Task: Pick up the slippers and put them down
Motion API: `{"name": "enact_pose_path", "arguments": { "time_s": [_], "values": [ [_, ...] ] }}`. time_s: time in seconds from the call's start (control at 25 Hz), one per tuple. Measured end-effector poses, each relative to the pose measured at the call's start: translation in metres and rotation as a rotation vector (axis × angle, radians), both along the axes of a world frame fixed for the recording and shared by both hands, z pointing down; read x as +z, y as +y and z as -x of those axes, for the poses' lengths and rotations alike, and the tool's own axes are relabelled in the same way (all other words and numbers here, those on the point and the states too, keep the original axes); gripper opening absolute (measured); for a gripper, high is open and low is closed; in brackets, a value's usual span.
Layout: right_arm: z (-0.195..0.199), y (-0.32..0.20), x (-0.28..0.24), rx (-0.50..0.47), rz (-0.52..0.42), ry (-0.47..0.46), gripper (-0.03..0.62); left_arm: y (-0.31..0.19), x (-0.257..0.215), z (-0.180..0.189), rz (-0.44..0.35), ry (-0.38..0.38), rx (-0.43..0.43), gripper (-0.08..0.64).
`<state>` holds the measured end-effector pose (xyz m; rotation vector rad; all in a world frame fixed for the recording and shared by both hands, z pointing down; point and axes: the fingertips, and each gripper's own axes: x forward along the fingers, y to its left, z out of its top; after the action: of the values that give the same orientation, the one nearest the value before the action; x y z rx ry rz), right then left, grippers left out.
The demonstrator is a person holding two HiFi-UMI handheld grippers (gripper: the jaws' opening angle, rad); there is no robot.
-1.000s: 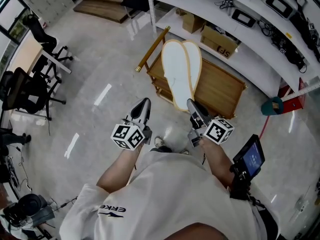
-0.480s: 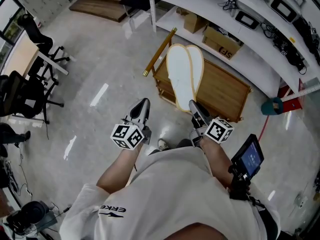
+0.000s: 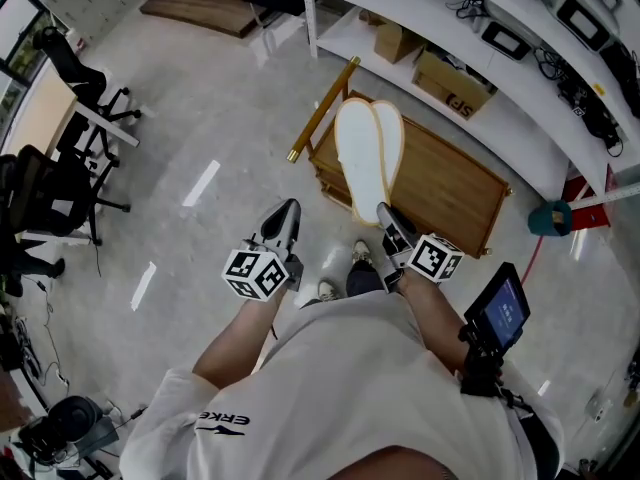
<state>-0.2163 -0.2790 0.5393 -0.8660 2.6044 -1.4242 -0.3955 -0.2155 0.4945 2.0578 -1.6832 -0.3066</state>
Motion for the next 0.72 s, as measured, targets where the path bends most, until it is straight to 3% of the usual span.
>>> {"name": "enact_pose_path", "arguments": {
  "time_s": [0.36,0.72],
  "values": [
    [-0.001,-0.059,0.044,-0.027,0.093,0.04,0.055,-0.061,0.008,-0.003,0.038,-0.013,-0.017,0.003],
    [0.005,-0.096,0.09,-0.058,0.183,0.077,0.055,-0.088,0.03,-0.005,0.109,-0.013,-0.051,0.003]
  ]
}}
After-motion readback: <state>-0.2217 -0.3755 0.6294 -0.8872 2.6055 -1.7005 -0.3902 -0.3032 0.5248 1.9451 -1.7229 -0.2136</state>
